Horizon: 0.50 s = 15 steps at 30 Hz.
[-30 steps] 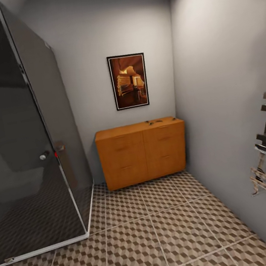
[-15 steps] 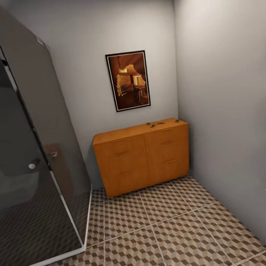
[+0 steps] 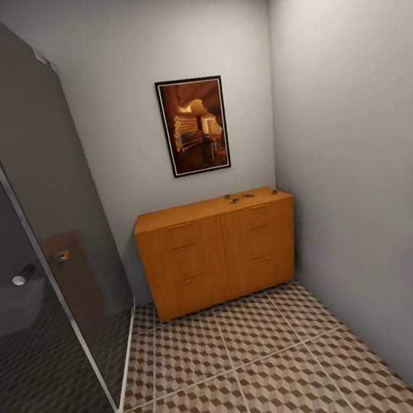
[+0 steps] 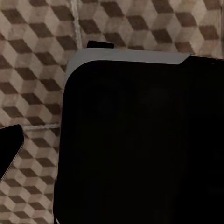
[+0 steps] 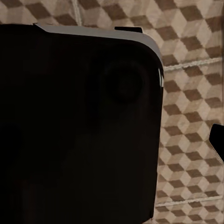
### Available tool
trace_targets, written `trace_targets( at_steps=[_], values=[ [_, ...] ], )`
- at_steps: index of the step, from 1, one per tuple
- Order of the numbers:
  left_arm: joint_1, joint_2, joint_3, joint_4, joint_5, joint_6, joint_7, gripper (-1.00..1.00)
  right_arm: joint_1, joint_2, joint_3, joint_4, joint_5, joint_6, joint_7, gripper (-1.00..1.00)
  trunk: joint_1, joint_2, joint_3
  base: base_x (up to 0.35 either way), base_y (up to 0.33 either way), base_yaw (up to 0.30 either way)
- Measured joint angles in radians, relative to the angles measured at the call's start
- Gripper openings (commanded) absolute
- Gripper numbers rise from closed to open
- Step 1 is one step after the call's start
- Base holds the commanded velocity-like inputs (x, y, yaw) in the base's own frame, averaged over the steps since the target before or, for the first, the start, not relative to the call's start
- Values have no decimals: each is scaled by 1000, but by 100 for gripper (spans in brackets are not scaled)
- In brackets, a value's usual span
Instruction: Take the four mousetraps from the cabinet in the bathroom and place them on the bathroom floor. Make sure all four end up on the same floor surface, and ensure that at least two of them are either under or directly next to the same bathroom sink.
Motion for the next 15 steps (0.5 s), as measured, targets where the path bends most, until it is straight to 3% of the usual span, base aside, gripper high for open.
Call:
trace_targets(
  at_steps=[15],
  values=[
    [0, 0, 0, 0, 1, 0, 0, 100, 0, 0, 0, 0, -4, 3, 0, 100, 0, 0, 0, 322, 0, -9]
  ],
)
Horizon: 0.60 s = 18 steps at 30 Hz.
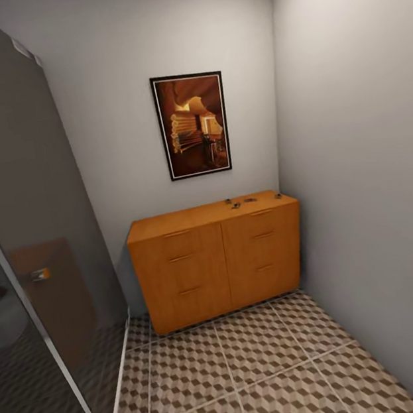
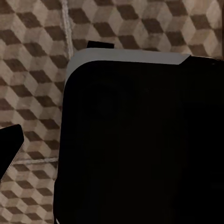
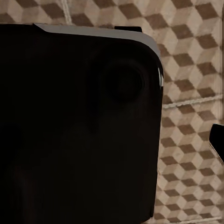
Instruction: Take the four mousetraps from the cabinet in the bathroom and place them on the bathroom floor. Make sure all four end up on the same floor surface, and ensure that at least two of them are either under or directly next to the same bathroom sink.
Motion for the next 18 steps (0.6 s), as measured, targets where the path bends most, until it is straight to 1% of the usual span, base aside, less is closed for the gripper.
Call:
trace_targets(
  at_steps=[18],
  values=[
    [0, 0, 0, 0, 0, 1, 0, 100, 0, 0, 1, 0, 4, -1, 0, 100, 0, 0, 0, 322, 0, 0]
  ],
)
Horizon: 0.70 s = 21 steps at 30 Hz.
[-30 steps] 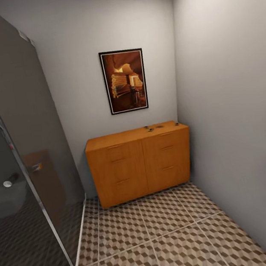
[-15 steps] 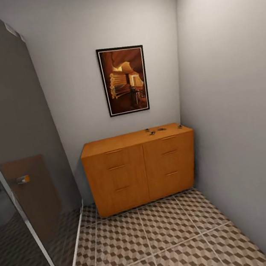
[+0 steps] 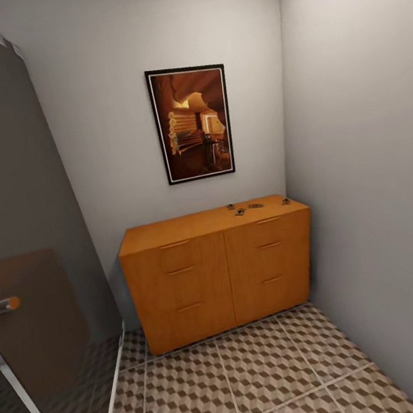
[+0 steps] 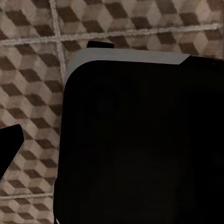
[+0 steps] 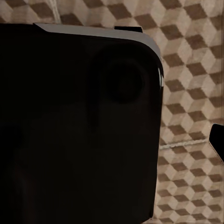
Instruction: Take the four mousetraps from the cabinet in the bathroom and place them on the bathroom floor. Make sure all four end up on the same floor surface, and ensure that at least two of them are either under or directly next to the same bathroom sink.
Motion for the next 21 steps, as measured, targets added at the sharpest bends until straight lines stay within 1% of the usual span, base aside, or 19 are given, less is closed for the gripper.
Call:
trace_targets(
  at_steps=[21],
  values=[
    [0, 0, 0, 0, 0, 0, 0, 100, 0, 0, 1, 0, 3, -1, 0, 100, 0, 0, 0, 322, 0, 0]
  ],
)
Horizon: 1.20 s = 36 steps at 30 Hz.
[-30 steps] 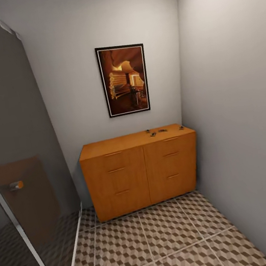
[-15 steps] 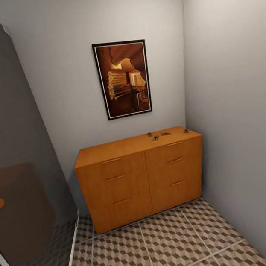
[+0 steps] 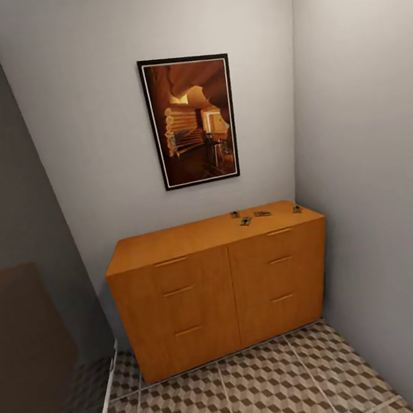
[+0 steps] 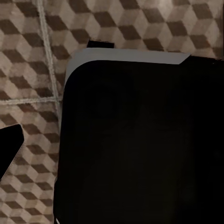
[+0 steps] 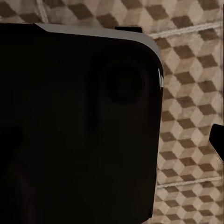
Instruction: Take the four mousetraps from the cabinet in the bathroom and place them on the bathroom floor. Make sure all four end up on the same floor surface, and ensure that at least two of them are either under or directly next to the same bathroom sink.
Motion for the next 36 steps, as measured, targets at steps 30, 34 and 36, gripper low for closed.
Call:
trace_targets(
  at_steps=[30, 34, 36],
  values=[
    [0, 0, 0, 0, 0, -2, 0, 100, 0, 0, -1, 0, 0, 0, 0, 100, 0, 0, 0, 322, 0, 0],
    [0, 0, 0, 0, -1, -3, 0, 100, 0, 0, -1, 0, 0, 0, 0, 100, 0, 0, 0, 322, 0, 0],
    [0, 0, 0, 0, -1, -3, 0, 100, 0, 0, -1, 0, 0, 0, 0, 100, 0, 0, 0, 320, 0, 0]
  ],
)
